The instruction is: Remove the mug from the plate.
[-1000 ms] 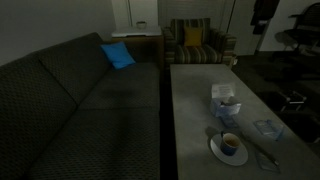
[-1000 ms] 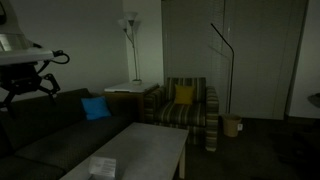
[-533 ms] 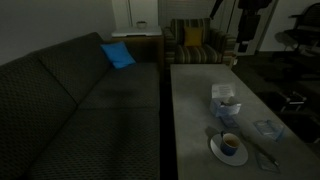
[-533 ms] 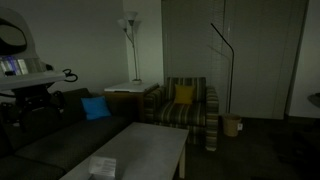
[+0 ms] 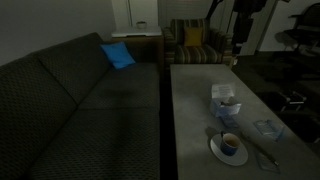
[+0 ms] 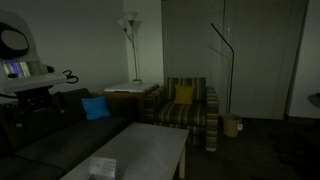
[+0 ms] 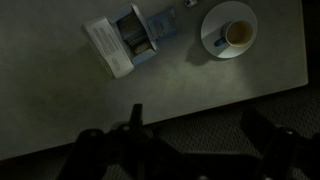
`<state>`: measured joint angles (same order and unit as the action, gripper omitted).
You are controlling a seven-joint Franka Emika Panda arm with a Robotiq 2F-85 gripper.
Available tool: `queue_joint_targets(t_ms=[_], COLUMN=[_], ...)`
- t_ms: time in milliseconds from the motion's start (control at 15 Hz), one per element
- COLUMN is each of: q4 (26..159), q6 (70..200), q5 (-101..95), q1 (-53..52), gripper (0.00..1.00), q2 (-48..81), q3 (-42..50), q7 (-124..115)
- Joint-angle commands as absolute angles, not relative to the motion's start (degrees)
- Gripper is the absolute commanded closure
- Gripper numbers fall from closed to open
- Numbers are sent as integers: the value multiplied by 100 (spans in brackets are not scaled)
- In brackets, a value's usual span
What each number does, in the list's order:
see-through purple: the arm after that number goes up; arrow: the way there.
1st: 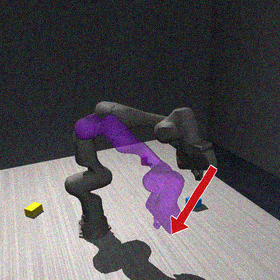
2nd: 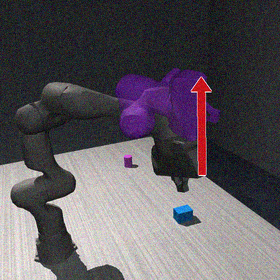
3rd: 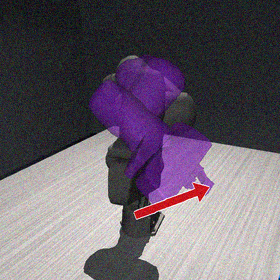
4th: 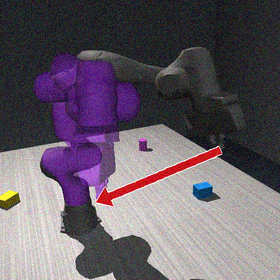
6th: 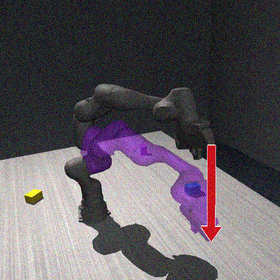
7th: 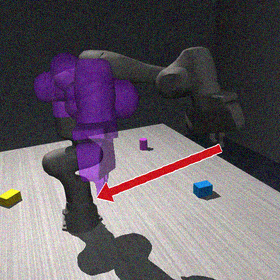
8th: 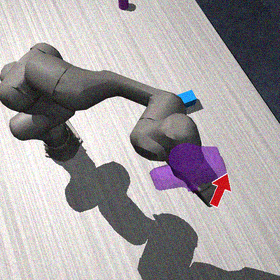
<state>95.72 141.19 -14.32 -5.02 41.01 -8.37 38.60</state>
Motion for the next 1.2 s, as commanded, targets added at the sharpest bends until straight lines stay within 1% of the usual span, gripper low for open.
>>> queue_joint_targets(t_ms=[0,333,533,733,800,1000,1133], q4=[9387,8830,8492,8127,8478,8231,8196], q6=[14348,14144,14190,13872,14115,14077,14107], q5=[-1286,-1177,-953,-638,-837,-734,-754], q1=[-320,-292,-357,-142,-362,-276,-325], gripper=[0,0,0,0,0,0,0], q2=[4416,5115,5627,6075,5789,6074,6111], q3=[-1064,-1173,-1151,-1455,-1189,-1326,-1264], q7=[4112,4202,3850,4172,3889,3976,3867])
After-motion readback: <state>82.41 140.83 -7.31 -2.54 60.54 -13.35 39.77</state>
